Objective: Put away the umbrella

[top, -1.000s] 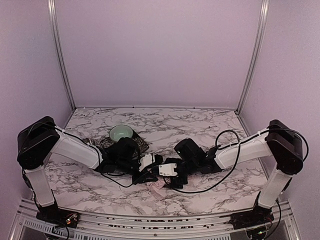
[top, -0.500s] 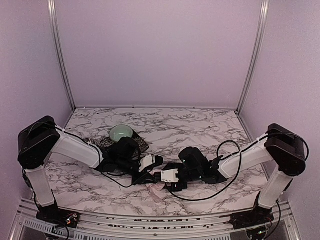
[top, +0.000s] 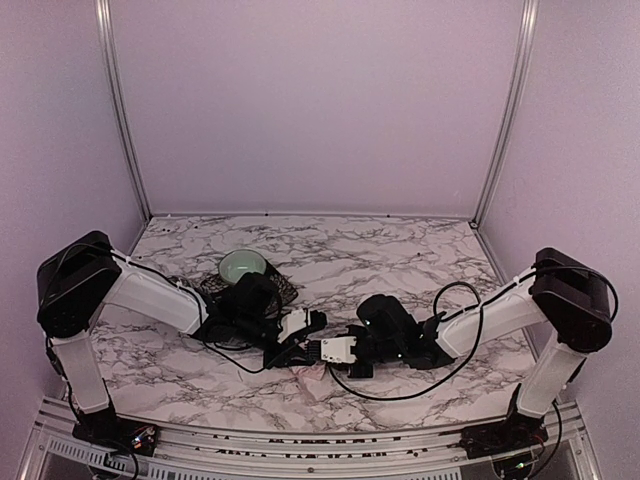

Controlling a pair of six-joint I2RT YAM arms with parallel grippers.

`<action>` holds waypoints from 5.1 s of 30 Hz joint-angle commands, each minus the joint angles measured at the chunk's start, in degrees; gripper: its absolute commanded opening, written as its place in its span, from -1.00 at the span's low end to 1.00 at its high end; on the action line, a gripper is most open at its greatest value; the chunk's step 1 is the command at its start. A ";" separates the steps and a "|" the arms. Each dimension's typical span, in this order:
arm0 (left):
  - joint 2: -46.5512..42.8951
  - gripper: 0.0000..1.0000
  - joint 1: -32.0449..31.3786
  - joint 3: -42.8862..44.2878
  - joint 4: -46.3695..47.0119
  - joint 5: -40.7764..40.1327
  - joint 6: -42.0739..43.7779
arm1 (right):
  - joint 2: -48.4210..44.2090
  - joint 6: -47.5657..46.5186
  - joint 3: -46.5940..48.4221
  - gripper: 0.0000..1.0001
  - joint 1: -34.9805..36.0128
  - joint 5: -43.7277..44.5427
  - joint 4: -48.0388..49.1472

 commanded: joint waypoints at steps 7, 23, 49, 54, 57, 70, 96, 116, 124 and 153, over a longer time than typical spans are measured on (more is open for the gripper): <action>-1.73 0.07 -0.55 -2.30 -2.73 -3.84 -2.53 | -0.42 -0.80 1.65 -1.00 1.56 0.71 2.26; -22.81 0.67 -0.25 -17.83 17.47 -10.40 -9.07 | -3.58 2.92 -1.33 -1.00 0.77 8.31 5.73; -19.94 0.50 -22.50 -18.37 35.27 -69.96 -20.24 | -2.87 33.08 20.39 -1.00 0.12 29.71 -21.92; -11.31 0.52 -22.50 -10.40 39.71 -70.87 -15.50 | -2.46 36.42 23.61 -1.00 0.50 30.96 -25.29; -7.39 0.52 -22.35 -7.51 41.56 -71.42 -15.94 | -2.61 37.53 24.09 -1.00 0.65 30.63 -25.44; -3.14 0.41 -20.48 -7.87 44.57 -69.97 -17.43 | -6.38 39.12 25.22 -1.00 0.81 27.15 -24.54; -3.72 -0.08 -18.66 -11.08 49.55 -82.42 -9.37 | -7.63 39.12 26.43 -1.00 0.37 27.25 -24.50; -1.73 0.55 -17.37 -7.12 40.86 -65.35 -11.37 | -6.56 39.17 26.45 -1.00 -0.03 26.66 -22.97; 3.96 0.58 -16.96 -0.28 40.85 -78.26 -11.76 | -5.92 39.20 26.94 -1.00 -0.21 26.45 -22.41; -17.17 -1.00 -12.33 -15.98 42.52 -32.92 -25.46 | -12.65 33.03 20.77 -1.00 -5.30 15.43 -21.83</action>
